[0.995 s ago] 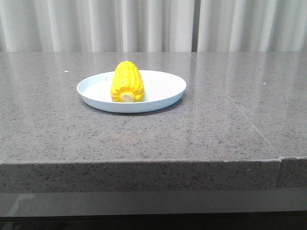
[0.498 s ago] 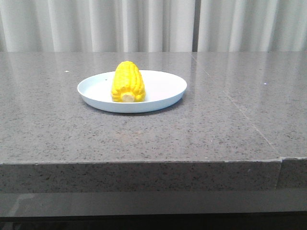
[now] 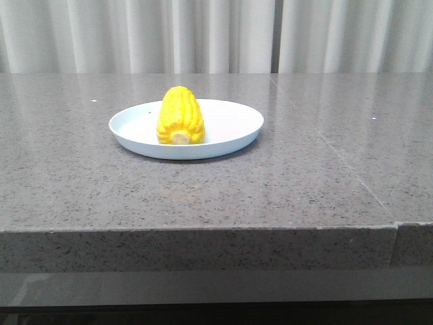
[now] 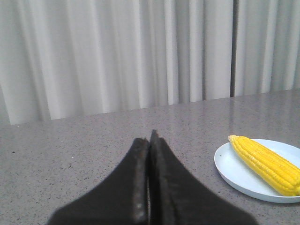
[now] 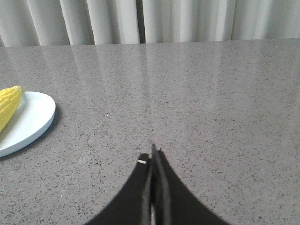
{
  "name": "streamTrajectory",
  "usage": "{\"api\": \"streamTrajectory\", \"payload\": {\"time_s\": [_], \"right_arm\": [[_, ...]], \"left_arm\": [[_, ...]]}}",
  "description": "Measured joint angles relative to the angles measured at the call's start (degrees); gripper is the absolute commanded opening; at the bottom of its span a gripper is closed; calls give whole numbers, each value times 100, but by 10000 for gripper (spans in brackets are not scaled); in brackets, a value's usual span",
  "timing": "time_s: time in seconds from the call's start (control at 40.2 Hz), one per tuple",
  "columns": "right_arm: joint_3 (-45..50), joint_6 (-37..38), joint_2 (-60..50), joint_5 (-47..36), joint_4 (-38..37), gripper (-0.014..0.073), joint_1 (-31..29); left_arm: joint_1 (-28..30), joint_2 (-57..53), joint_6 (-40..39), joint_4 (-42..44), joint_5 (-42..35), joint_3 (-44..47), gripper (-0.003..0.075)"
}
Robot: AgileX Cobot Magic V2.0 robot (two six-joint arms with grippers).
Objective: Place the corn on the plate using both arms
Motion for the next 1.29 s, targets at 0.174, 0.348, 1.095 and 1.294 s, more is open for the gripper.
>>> {"api": "streamTrajectory", "payload": {"time_s": [0.174, 0.348, 1.095, 1.294], "right_arm": [[0, 0, 0, 0, 0, -122, 0], [0, 0, 0, 0, 0, -122, 0], [0, -3, 0, -22, -12, -122, 0], [0, -3, 0, -22, -12, -122, 0]], "left_arm": [[0, 0, 0, 0, 0, 0, -20], [0, 0, 0, 0, 0, 0, -20], [1120, -510, 0, -237, -816, 2078, -20], [1122, -510, 0, -295, -1244, 2371, -20]]}}
